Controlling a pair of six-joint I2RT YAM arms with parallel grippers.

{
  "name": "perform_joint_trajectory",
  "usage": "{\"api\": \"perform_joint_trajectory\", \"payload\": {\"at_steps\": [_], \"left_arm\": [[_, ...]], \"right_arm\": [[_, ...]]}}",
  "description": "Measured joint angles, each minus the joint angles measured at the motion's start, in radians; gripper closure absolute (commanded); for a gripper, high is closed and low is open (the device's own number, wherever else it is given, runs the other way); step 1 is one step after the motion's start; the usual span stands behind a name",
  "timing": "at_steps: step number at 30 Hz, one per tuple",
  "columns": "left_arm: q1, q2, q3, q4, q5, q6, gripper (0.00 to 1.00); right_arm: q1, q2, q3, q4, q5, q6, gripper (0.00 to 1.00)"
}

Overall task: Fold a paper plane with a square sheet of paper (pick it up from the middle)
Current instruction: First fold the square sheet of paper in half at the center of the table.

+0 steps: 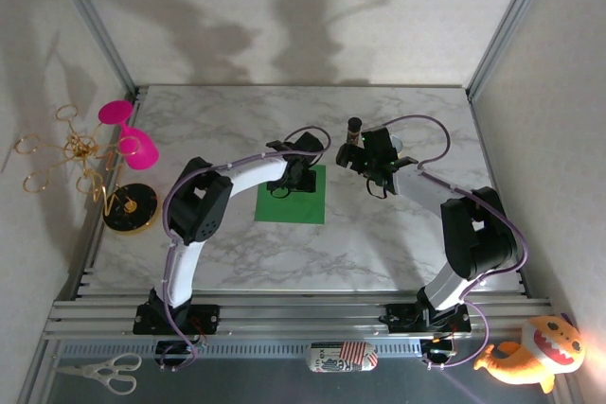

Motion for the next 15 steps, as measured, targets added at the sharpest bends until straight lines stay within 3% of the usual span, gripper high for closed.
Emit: {"api": "perform_joint_trajectory", "payload": {"at_steps": [15], "left_arm": [[0.0, 0.001, -0.032, 0.037, 0.003, 0.001, 0.22]], "right_arm": [[0.0, 0.0, 0.0, 0.0, -0.024, 0.005, 0.02]]}}
